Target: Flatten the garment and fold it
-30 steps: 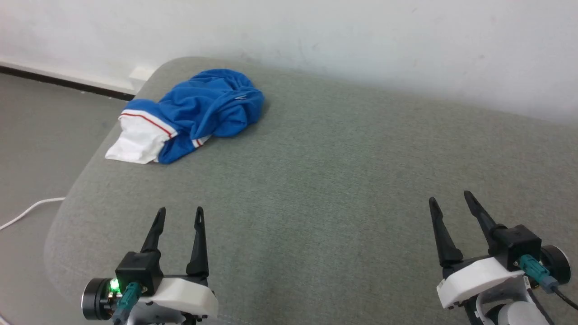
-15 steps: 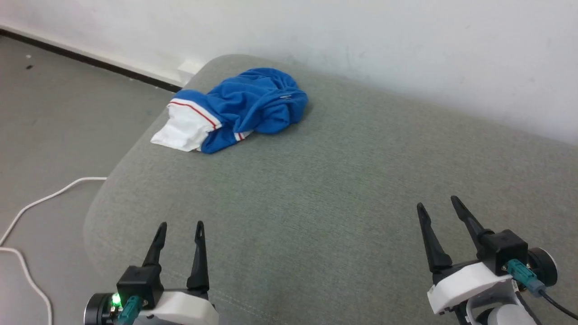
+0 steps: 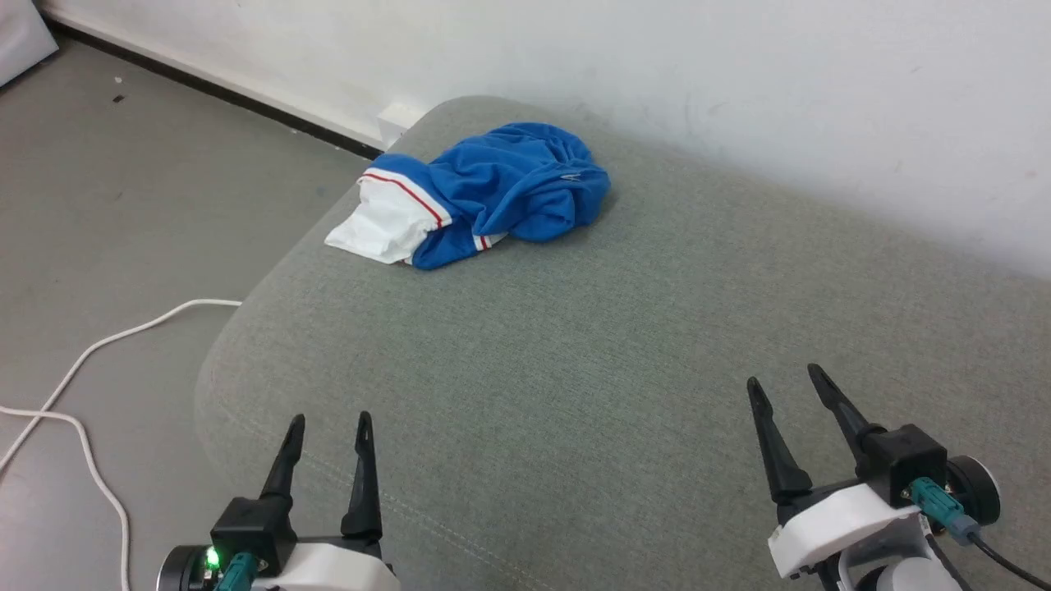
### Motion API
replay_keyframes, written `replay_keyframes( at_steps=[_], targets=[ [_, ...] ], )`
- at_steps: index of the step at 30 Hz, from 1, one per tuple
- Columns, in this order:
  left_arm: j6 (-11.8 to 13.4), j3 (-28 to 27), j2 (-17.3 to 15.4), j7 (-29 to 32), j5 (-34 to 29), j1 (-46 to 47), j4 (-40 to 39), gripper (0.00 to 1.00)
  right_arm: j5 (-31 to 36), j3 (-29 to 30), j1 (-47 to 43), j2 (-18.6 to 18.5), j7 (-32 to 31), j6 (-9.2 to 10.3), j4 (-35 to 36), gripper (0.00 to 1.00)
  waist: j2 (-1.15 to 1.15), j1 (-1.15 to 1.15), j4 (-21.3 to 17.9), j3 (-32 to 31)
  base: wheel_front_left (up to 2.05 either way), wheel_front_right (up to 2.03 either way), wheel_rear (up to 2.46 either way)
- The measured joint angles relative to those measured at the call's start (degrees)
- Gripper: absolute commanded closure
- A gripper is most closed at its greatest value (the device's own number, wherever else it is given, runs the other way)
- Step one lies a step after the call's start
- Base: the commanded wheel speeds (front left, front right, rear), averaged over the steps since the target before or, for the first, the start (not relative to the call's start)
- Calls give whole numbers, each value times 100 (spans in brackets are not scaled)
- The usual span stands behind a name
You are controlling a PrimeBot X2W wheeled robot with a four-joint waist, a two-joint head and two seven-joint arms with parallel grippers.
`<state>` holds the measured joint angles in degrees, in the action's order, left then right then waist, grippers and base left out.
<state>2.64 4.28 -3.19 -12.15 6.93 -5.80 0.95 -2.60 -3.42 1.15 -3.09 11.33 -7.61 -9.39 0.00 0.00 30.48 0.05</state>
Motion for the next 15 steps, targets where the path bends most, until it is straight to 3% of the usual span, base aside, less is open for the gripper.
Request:
replay_keyframes(
  at_steps=[15],
  targets=[
    [96,154,0,-164,120,-2,8,0,18,0,13,1,102,0,-32,0,0,0,265,92,0,0,0]
  ],
)
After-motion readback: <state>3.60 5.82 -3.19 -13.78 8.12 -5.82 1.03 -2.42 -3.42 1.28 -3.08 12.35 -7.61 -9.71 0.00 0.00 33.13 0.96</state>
